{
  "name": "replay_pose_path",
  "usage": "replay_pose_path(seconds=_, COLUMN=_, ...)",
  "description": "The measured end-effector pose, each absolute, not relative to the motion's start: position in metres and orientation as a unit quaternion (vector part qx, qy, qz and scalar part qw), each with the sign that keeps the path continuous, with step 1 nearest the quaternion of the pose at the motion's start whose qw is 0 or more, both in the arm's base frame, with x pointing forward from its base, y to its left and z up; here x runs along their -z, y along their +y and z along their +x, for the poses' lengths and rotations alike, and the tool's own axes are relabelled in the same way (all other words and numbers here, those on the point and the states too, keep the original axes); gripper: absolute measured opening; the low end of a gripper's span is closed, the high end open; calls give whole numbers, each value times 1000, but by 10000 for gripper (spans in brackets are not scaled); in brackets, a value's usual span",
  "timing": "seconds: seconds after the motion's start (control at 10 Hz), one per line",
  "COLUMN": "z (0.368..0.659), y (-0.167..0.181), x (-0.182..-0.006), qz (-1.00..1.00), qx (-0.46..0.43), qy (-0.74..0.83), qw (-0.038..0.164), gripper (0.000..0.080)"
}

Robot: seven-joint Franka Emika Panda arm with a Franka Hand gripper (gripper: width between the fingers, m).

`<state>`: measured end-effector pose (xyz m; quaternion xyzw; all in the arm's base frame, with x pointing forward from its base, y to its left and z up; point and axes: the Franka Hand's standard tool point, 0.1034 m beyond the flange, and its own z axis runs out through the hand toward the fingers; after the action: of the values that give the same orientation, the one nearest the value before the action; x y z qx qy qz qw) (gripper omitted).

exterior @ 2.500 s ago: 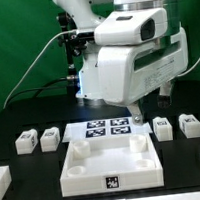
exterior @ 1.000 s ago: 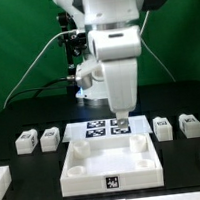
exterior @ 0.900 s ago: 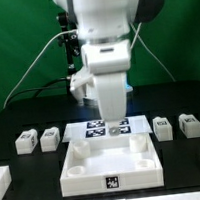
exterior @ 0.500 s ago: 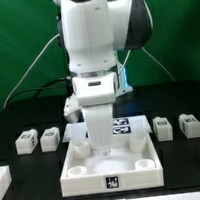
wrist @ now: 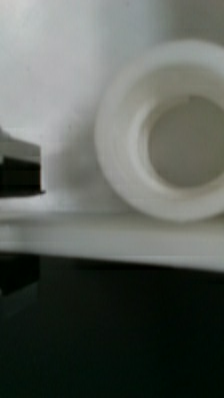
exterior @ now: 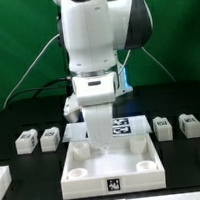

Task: Assemble one leg

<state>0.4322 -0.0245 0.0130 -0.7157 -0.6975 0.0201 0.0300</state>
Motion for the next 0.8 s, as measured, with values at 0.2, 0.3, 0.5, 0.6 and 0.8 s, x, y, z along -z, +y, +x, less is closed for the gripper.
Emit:
replay_pose_path(seconds=0.2, z=434, y=-25, x=-14, qz=-716, qx=-18, qy=-698, qw=28, gripper=60)
replay_pose_path(seconds=0.3, z=434, y=-25, x=-14, qz=-716, qx=-18, qy=-698, qw=27, gripper=60)
replay_pose_path(seconds=0.5, z=434, y=-25, x=-14, qz=-716, qx=-17, qy=-698, qw=27, gripper=60)
replay_pose_path(seconds=0.6, z=434, y=-25, x=-14, qz=-716, qx=-17, qy=-698, qw=27, gripper=60)
replay_pose_path(seconds=0.8, z=444, y=-19, x=-18, qz=-712, qx=-13, qy=-702, qw=24, gripper=60)
